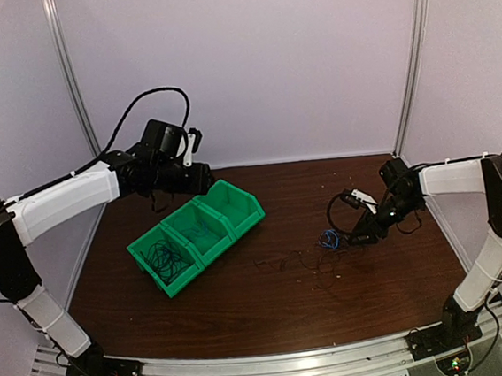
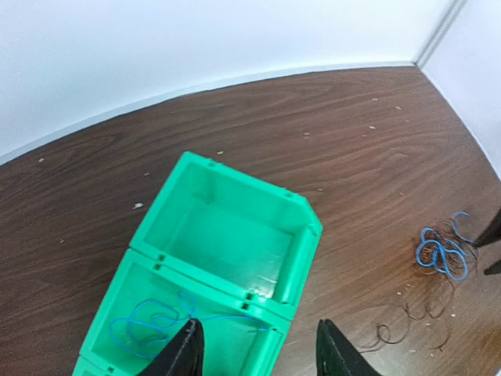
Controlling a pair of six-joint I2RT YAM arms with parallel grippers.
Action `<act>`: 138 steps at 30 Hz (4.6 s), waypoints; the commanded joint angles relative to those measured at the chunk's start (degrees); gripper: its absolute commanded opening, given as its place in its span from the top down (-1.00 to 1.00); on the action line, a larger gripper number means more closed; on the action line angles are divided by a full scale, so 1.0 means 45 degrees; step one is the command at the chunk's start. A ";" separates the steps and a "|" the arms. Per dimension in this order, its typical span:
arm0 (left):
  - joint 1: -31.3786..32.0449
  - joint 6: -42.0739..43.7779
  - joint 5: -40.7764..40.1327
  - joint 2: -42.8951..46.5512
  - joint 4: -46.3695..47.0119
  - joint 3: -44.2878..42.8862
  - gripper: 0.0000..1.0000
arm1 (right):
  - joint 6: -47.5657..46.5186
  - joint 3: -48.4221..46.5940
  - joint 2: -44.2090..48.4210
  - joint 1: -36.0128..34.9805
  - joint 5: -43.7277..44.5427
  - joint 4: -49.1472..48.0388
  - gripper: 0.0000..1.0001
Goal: Untangle the cables
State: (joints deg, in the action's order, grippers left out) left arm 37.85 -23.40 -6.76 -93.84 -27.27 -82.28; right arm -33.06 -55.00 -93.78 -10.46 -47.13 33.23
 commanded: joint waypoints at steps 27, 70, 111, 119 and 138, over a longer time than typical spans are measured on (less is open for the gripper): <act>0.3616 -0.2668 0.4163 -0.6070 0.6634 -0.1965 0.24 | 0.0673 -0.0592 0.1392 0.0671 -0.1353 0.0570 -0.05; 0.4314 -0.0045 0.4823 -0.3519 1.5466 0.3929 0.11 | 0.0989 -0.5804 0.0545 -0.1400 -0.2561 0.4784 1.00; 0.5047 0.0456 0.5054 -1.0217 1.8570 -0.0555 0.78 | 0.1047 -1.2544 0.1569 -0.1978 -0.3238 0.6476 1.00; 0.5032 0.0422 0.4786 -1.0587 1.8299 -0.0330 0.79 | 0.1064 -1.4534 0.1193 -0.1813 -0.4087 0.6375 1.00; 0.5027 0.0514 0.4331 -1.1165 1.7274 -0.0641 0.50 | 0.1509 -1.7700 0.1486 -0.0534 -0.5643 0.5572 1.00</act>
State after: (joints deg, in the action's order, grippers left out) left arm 60.34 -21.41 13.61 -142.85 50.68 -84.33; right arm -27.86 -130.41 -87.46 -14.00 -69.17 61.45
